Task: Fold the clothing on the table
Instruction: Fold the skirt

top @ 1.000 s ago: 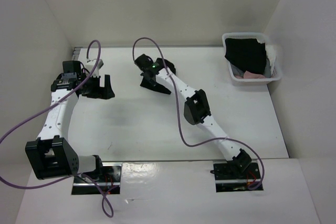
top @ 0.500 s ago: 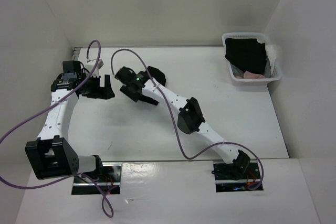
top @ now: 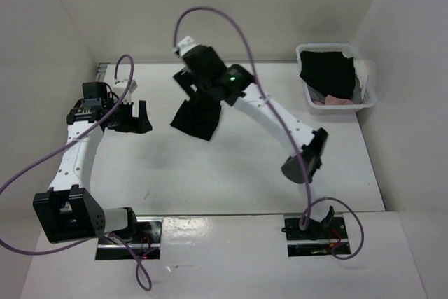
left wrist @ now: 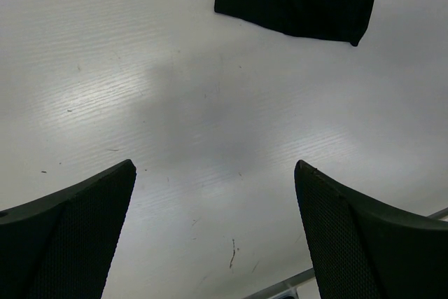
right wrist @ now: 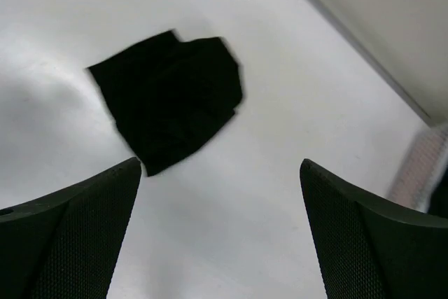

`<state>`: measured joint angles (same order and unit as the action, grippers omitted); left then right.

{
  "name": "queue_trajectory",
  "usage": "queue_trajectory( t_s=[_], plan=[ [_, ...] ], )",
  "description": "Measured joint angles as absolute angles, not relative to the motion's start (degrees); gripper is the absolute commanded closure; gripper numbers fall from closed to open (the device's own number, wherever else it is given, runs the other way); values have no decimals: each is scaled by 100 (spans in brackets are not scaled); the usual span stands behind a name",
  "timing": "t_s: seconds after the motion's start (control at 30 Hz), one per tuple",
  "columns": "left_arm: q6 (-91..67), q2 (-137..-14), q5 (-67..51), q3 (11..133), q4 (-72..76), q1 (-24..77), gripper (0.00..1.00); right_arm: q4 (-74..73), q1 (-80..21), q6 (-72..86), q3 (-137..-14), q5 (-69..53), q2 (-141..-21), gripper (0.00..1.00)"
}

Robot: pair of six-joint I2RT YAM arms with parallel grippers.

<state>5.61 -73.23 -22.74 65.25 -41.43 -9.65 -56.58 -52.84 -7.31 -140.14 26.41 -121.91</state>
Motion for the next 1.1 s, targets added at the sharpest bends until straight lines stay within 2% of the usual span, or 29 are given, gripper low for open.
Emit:
queue_trajectory(
  t_s=[0.13,0.43,0.53,0.83,1.1],
  plan=[
    [552,-7297,-2215,6525,-4097,-963,0,-4919,-4254,-714,-12234,2724,-10742,2],
    [405,-7201,-1940,6493,-3929,-961,0,-3717,-1041,-84,-8689,1975,-7791,2],
    [370,-7122,-1826,6412,-3854,-961,0,-3544,-980,-23,-7929,2018,-6818,2],
    [257,-7039,-1605,6335,-3800,-961,0,-3208,-1044,71,-6224,2018,-4928,2],
    [257,-6958,-1555,6331,-3763,-961,0,-3122,-906,23,-5487,1857,-3581,2]
  ],
)
